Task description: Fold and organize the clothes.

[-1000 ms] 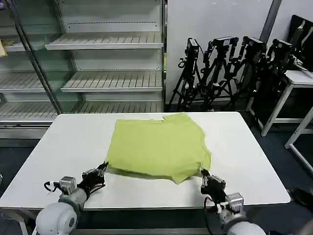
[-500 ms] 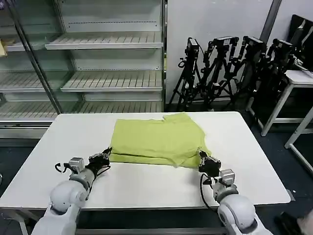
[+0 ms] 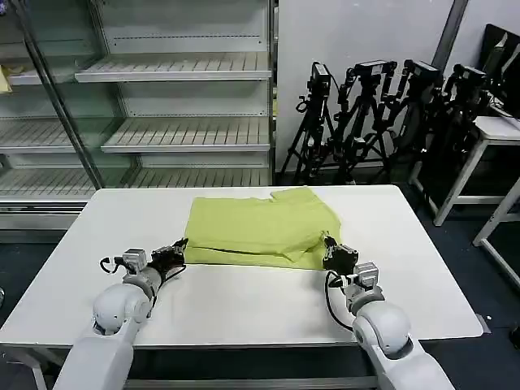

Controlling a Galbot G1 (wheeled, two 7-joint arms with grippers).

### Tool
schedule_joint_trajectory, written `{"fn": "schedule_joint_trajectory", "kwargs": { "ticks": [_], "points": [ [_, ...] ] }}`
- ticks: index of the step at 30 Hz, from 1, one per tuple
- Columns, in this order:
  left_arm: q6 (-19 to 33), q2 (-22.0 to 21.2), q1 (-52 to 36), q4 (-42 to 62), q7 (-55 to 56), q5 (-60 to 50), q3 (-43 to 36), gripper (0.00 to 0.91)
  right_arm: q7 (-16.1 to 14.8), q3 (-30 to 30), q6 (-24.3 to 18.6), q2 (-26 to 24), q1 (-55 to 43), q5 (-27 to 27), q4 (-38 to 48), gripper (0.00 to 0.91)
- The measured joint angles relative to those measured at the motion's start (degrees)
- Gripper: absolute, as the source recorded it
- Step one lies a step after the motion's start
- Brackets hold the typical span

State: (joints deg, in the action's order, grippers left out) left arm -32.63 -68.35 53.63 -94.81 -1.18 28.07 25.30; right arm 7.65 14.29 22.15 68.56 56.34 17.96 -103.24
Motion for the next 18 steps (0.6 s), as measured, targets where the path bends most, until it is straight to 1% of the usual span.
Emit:
{"fn": "schedule_joint_trajectory", "kwargs": {
  "ticks": [1, 2, 11, 18],
  "points": [
    [0.00, -0.01, -0.21, 0.26, 0.00, -0.02, -0.08, 0.333, 0.01, -0.13, -0.01, 0.12, -0.32, -0.24, 0.43, 0.907],
    [0.00, -0.01, -0.38, 0.51, 0.02, -0.09, -0.18, 0.907, 0.03, -0.28, -0.01, 0.28, -0.62, -0.42, 0.84, 0.907],
    [0.14, 0.20, -1.64, 1.99, 0.48, -1.05, -0.31, 0.907, 0.90, -0.14, 0.70, 0.79, -2.32, -0.80, 3.63, 0.907],
    [-0.05, 1.27, -0.86, 0.72, 0.35, -0.91, 0.30, 0.907, 1.91, 1.14, 2.17, -0.83, -0.19, 0.36, 1.57, 0.907]
  ]
}}
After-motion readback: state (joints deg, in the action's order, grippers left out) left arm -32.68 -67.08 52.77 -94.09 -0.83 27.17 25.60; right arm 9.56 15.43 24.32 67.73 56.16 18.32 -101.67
